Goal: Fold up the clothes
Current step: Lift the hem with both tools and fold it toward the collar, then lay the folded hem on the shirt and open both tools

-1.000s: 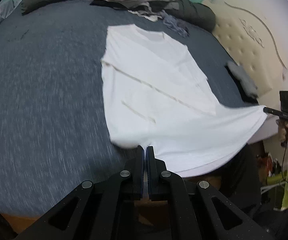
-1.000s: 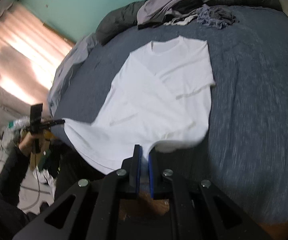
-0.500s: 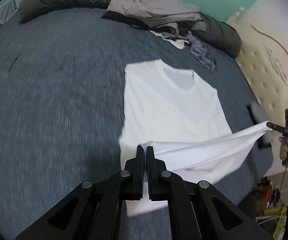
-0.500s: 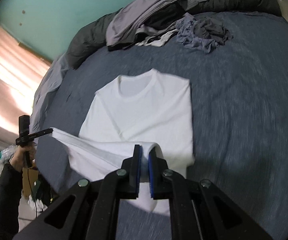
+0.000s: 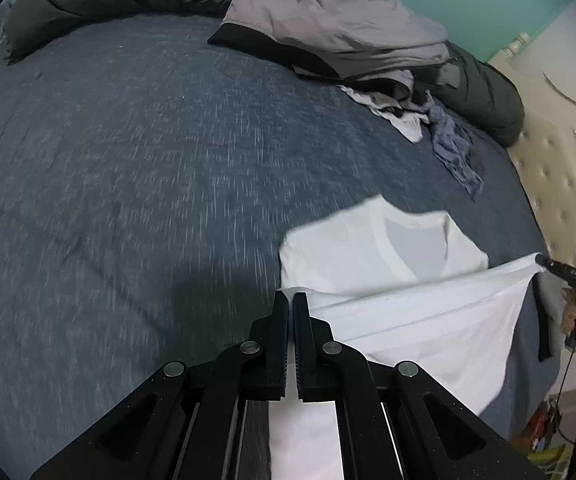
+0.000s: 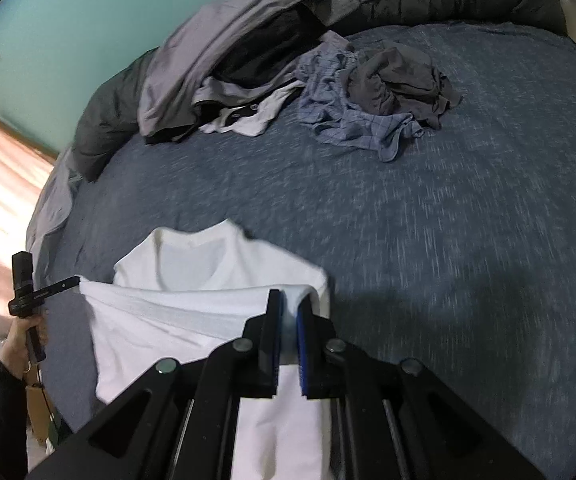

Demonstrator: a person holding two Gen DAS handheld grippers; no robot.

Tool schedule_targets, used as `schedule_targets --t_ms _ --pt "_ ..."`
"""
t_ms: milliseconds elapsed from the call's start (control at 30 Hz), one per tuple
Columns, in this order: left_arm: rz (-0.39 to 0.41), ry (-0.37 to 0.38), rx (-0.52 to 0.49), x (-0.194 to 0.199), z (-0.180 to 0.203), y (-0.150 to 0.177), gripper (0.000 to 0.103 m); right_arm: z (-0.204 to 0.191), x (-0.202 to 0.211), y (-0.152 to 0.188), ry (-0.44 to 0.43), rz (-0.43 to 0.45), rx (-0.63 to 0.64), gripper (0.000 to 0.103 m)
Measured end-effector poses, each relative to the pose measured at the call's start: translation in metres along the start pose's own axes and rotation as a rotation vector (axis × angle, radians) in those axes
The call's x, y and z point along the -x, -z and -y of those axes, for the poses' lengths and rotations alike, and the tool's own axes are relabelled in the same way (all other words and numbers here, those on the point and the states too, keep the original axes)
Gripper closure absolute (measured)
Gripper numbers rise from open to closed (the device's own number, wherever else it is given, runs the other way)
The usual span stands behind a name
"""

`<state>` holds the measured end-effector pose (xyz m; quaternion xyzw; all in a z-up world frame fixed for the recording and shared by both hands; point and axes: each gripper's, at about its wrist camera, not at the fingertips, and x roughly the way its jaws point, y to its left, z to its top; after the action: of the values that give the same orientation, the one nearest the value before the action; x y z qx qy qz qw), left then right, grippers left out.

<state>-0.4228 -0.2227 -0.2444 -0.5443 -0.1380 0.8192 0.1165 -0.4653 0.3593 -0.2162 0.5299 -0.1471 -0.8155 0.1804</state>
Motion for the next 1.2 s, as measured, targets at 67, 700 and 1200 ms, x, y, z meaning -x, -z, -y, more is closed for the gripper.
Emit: schedule_targets --t_ms 67,700,1200 --pt "-0.004 -0.012 0.018 -0.017 -0.006 -0.007 0.101 0.007 -0.017 -0.004 -0.006 -0.008 0.002 0.097" --pt "0.105 -0.032 0.021 -0.006 -0.017 0.016 0.072 0.02 -0.008 0.013 0.01 0.183 -0.018 0.048" --pt "-0.036 -0.086 -0.222 -0.058 0.018 0.068 0.072 -0.035 -0.092 0.08 0.155 -0.054 0.376 0.055"
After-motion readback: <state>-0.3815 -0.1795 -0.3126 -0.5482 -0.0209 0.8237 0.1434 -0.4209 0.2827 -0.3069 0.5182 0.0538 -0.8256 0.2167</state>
